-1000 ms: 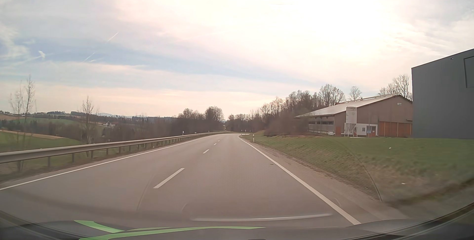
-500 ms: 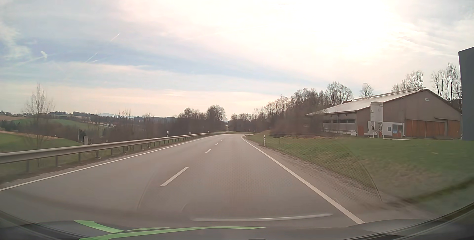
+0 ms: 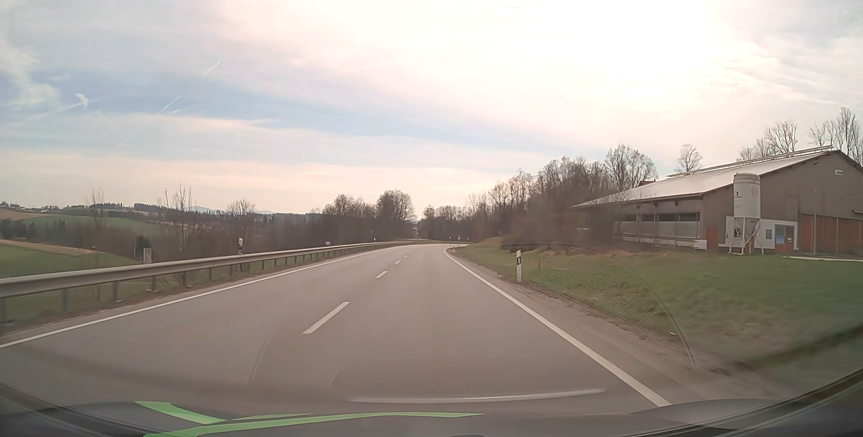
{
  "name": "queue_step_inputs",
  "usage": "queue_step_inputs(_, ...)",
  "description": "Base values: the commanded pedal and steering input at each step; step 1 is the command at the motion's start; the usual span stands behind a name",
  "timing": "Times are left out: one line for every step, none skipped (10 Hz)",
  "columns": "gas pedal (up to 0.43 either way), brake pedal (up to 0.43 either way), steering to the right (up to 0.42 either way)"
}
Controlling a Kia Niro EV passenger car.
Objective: Follow the waypoints while adhering to traffic rules and regulations
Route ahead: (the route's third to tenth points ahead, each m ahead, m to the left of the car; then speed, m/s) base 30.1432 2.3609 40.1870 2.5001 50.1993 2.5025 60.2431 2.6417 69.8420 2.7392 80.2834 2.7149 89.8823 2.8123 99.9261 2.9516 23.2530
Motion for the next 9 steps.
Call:
queue_step_inputs(0.098,0.0,0.001)
queue_step_inputs(0.098,0.0,0.001)
queue_step_inputs(0.098,0.0,0.001)
queue_step_inputs(0.098,0.0,0.001)
queue_step_inputs(0.098,0.0,0.002)
queue_step_inputs(0.098,0.0,0.002)
queue_step_inputs(0.098,0.0,0.002)
queue_step_inputs(0.098,0.0,0.002)
queue_step_inputs(0.098,0.0,0.003)
